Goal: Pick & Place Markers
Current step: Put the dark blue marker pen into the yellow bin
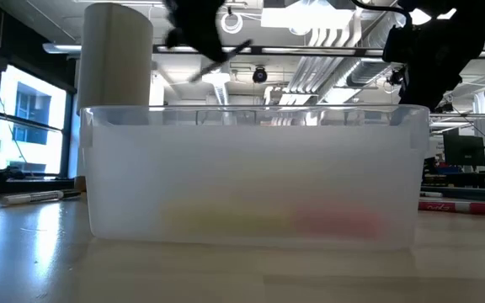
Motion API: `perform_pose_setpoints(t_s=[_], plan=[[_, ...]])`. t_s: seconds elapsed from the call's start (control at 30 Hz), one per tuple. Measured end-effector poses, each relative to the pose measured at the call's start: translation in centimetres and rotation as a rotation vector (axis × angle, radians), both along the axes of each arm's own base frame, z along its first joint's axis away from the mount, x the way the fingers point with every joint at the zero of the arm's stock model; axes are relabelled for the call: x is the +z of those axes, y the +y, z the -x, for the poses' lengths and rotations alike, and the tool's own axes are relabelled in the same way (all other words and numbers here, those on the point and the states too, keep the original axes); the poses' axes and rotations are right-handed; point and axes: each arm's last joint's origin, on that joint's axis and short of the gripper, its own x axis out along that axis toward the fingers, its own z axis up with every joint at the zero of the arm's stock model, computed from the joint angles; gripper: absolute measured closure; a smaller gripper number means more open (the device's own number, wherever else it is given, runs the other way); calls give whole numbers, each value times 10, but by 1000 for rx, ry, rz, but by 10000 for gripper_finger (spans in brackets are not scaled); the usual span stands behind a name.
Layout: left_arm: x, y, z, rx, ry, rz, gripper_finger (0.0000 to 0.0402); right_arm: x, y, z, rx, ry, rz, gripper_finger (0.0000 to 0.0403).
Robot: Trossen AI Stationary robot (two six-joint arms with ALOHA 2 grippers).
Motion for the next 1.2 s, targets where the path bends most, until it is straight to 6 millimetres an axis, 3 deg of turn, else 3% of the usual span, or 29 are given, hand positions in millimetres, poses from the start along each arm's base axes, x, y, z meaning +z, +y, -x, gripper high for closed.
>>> perform_pose_setpoints(t_s=[0.17, 0.37, 0.53, 1.07, 1.2], plan=[[-20, 26, -35, -232, -34, -96, 384, 0, 0, 0, -23, -3, -21, 402], [-70, 23, -55, -417, 165, -116, 378, 0, 0, 1, -38, -2, -47, 402], [-95, 23, -64, -442, 243, -93, 360, 0, 1, 1, -41, -1, -54, 401], [-101, 20, -61, -568, 284, -38, 352, 0, -2, 0, -304, -54, -169, 401], [-102, 19, -60, -615, 293, -43, 331, 1, -3, 1, -378, -71, -198, 402]])
